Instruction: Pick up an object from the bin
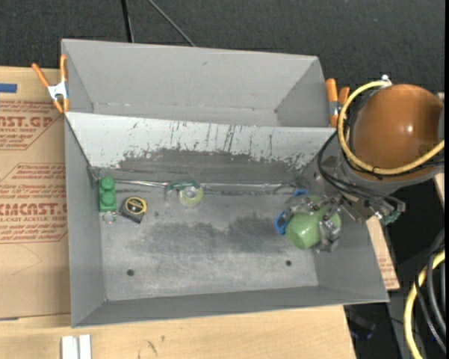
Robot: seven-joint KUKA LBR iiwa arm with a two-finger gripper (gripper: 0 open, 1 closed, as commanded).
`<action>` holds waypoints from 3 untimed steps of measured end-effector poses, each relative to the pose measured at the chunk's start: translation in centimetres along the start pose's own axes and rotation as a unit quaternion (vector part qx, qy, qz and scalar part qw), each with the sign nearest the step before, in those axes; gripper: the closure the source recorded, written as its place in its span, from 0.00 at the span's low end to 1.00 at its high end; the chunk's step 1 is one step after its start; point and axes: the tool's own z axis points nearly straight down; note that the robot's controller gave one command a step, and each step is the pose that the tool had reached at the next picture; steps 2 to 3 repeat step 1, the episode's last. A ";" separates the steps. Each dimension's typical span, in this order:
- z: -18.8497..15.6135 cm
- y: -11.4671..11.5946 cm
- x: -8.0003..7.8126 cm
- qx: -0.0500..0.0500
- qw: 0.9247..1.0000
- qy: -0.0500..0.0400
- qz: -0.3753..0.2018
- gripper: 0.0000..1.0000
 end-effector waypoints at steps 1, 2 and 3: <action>-9.4 2.5 0.8 0.000 1.000 0.000 -0.002 1.00; -9.4 2.5 0.8 0.000 1.000 0.000 -0.002 1.00; -9.4 2.5 0.8 0.000 1.000 0.000 -0.002 1.00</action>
Offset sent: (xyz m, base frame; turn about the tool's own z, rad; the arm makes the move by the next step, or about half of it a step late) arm -0.0227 0.0148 0.0897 -0.0046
